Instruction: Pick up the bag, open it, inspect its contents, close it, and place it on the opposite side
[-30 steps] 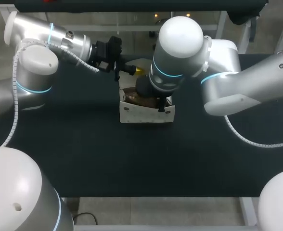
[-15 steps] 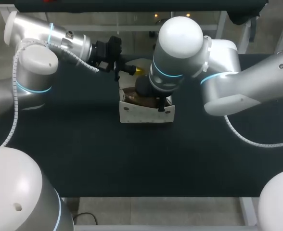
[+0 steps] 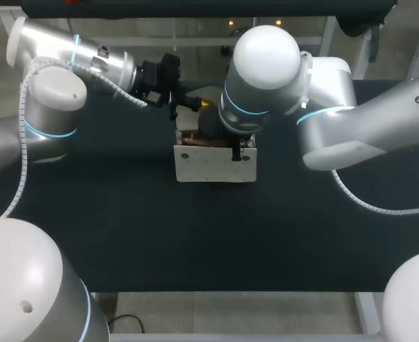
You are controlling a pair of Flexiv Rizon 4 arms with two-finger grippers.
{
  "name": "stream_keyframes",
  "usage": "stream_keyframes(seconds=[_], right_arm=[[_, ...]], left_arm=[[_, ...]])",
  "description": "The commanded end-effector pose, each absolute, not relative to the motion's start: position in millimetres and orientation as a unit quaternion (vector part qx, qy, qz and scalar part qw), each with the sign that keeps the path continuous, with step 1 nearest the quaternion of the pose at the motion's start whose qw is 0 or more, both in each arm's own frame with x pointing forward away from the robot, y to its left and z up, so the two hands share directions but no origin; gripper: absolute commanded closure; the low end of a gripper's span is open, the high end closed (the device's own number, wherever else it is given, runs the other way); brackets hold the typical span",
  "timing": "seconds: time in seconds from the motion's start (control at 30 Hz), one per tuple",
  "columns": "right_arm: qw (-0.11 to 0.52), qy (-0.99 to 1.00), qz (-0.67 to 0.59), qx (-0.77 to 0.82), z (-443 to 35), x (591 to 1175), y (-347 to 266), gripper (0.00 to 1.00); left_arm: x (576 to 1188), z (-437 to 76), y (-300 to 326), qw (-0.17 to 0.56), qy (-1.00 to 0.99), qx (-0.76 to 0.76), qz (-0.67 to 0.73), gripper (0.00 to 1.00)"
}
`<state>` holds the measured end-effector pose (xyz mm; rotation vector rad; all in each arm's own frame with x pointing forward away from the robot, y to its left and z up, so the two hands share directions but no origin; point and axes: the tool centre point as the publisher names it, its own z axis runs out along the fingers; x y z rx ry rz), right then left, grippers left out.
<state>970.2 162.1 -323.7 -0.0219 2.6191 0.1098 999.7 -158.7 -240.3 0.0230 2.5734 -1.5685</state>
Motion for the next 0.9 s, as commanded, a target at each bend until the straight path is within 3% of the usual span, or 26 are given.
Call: stream_keyframes(seconds=[0.03, 0.7, 0.9], right_arm=[[0.280, 0.959, 0.040, -0.003, -309, 960, 160, 1.00], [0.384, 0.921, 0.069, 0.014, -235, 920, 142, 0.96], [0.400, 0.914, 0.066, 0.009, -228, 899, 140, 0.96]], left_arm=[[1001, -242, -159, 0.064, 0.851, 0.008, -0.521, 1.00], [992, -226, -165, 0.061, 0.858, -0.023, -0.509, 1.00], [1000, -242, -162, 0.041, 0.862, -0.035, -0.503, 1.00]])
